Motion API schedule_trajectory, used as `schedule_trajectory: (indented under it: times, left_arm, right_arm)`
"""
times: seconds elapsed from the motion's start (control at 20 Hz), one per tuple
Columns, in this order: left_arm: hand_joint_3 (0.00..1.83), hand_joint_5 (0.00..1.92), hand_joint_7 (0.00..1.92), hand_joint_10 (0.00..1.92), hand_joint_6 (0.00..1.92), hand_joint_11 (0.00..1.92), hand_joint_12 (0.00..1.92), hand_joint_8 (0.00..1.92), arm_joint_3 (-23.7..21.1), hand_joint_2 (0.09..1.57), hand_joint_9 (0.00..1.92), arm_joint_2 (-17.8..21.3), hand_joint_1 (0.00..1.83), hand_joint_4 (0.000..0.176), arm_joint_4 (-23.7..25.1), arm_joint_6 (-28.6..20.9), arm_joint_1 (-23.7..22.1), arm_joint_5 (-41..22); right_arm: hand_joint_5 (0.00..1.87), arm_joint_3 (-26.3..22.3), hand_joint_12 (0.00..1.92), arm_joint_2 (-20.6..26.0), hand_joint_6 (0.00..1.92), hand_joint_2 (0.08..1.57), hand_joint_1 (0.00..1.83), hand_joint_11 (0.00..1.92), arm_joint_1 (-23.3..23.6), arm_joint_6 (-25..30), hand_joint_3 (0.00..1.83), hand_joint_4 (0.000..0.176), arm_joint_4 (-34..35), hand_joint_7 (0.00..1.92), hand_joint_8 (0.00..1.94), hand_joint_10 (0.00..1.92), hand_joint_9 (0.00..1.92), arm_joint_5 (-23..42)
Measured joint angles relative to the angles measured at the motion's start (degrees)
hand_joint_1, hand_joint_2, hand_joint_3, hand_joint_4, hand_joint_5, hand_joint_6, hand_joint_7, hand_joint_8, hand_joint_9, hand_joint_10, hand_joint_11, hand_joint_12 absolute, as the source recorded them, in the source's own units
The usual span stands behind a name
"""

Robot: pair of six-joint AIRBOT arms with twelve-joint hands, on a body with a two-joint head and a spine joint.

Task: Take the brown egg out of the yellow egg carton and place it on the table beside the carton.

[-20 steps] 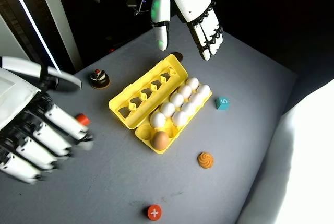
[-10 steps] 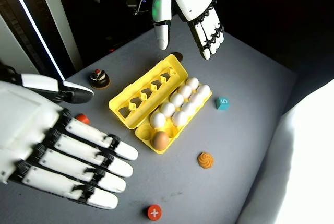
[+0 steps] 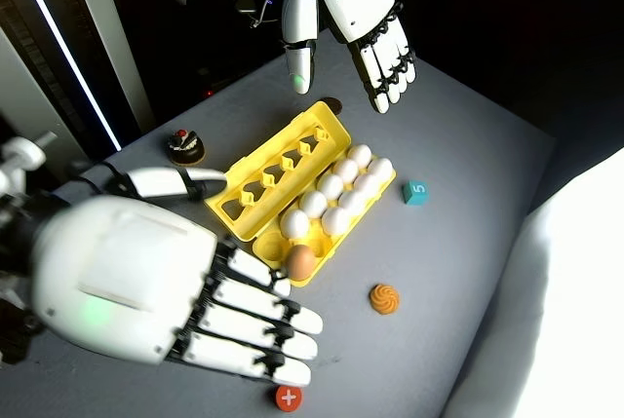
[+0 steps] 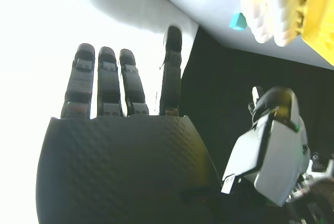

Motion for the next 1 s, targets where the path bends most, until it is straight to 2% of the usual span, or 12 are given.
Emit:
schedule_trajectory:
  times: [0.05,0.15,0.25,0.4,0.85,0.95,1.0]
  left_arm:
    - [0.0,0.14,0.1,0.0,0.01,0.03,0.04,0.0,-0.2,1.12,0.07,0.0,0.0,0.0,0.5,-0.9,0.3,0.0]
    - [0.0,0.1,0.06,0.0,0.0,0.02,0.04,0.0,-0.2,1.13,0.04,0.0,0.0,0.0,0.5,-1.6,0.4,0.0]
    - [0.0,0.09,0.06,0.0,0.0,0.03,0.05,0.0,-0.4,1.13,0.04,0.0,0.0,0.0,0.5,-1.7,0.6,0.0]
    - [0.0,0.1,0.05,0.0,0.0,0.01,0.04,0.0,-0.5,1.12,0.03,0.0,0.0,0.0,0.7,-2.2,0.7,0.1]
    - [0.01,0.1,0.05,0.0,0.0,0.01,0.05,0.0,-0.6,1.14,0.03,0.0,0.0,0.0,1.1,-2.3,0.7,0.1]
    - [0.0,0.1,0.05,0.0,0.0,0.01,0.05,0.0,-0.6,1.14,0.03,0.0,0.0,0.0,1.1,-2.3,0.7,0.0]
    - [0.0,0.09,0.04,0.0,0.0,0.0,0.05,0.0,-0.6,1.14,0.02,0.0,0.0,0.0,1.1,-2.3,0.7,0.0]
  right_arm:
    - [0.69,1.2,0.0,-1.5,0.03,0.82,0.49,0.0,-0.2,-1.0,0.01,0.176,0.0,0.0,0.0,0.0,0.0,-0.3]
    - [0.81,2.8,0.0,-3.5,0.03,0.79,0.61,0.0,-0.6,-1.8,0.0,0.176,0.0,0.02,0.01,0.0,0.0,-0.4]
    - [0.82,5.2,0.0,-6.5,0.02,0.79,0.62,0.0,-1.0,-3.7,0.0,0.176,0.0,0.03,0.01,0.0,0.0,-0.5]
    - [0.88,7.5,0.0,-8.9,0.01,0.75,0.73,0.0,-1.4,-4.4,0.0,0.176,0.0,0.07,0.0,0.0,0.0,-0.4]
    - [0.85,12.3,0.0,-15.3,0.01,0.78,0.69,0.0,-1.4,-5.3,0.0,0.176,-0.9,0.0,0.0,0.0,0.0,-0.3]
    - [0.84,13.3,0.0,-16.7,0.0,0.79,0.67,0.0,-1.4,-5.3,0.01,0.176,-1.0,0.0,0.0,0.0,0.0,-0.3]
    - [0.77,13.7,0.0,-17.2,0.0,0.82,0.6,0.0,-1.4,-5.3,0.02,0.176,-1.0,0.0,0.0,0.0,0.0,-0.3]
